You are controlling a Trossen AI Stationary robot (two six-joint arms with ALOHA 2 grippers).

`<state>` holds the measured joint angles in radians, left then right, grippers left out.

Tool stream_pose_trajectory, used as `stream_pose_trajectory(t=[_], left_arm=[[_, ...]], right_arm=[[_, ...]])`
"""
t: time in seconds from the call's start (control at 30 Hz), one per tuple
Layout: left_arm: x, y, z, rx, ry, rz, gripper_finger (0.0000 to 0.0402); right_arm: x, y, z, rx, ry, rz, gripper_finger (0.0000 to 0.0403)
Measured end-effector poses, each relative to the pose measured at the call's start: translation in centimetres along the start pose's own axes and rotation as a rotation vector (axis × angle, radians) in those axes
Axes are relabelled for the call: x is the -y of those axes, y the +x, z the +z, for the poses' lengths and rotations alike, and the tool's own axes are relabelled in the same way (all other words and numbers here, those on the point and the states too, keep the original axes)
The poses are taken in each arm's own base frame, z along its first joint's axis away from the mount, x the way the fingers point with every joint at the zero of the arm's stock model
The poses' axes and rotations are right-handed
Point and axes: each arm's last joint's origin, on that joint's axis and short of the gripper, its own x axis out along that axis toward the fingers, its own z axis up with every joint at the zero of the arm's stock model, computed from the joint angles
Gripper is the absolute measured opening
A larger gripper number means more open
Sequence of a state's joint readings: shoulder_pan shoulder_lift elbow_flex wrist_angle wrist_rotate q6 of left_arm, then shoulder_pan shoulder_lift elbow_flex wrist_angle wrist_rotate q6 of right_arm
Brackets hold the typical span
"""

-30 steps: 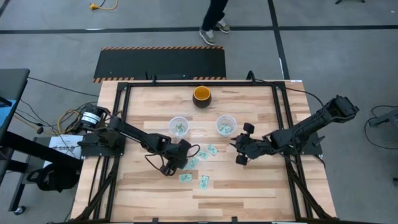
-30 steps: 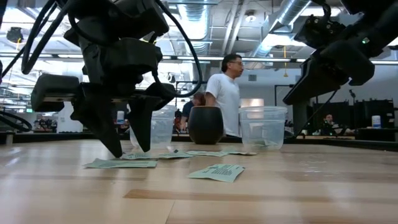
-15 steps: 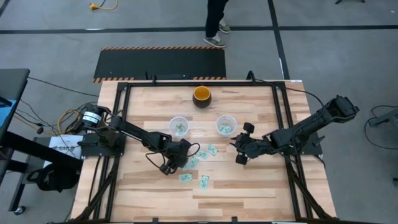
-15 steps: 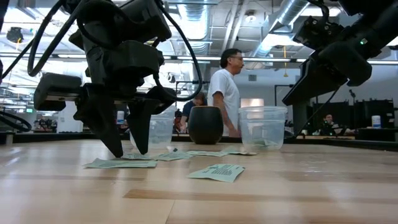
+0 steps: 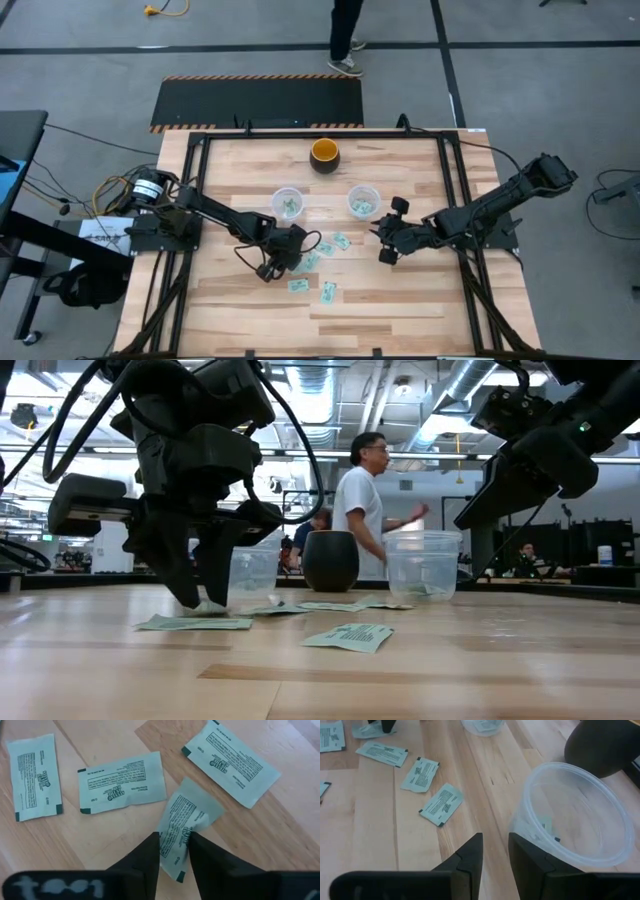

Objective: Pick and place Stevia / Truvia into bins
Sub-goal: Put the stevia packet into the left transparent container

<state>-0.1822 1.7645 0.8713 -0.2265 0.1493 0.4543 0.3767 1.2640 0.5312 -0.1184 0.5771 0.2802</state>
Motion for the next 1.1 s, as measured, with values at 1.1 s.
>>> stream_pose_trajectory(t=[1.1], left_arm=[[-2.0,-7.2,6.9,-0.268,-0.033,0.164,0.0044]], right_arm=[[0.0,0.0,0.0,-0.001,-0.08,0.001,0.0087]])
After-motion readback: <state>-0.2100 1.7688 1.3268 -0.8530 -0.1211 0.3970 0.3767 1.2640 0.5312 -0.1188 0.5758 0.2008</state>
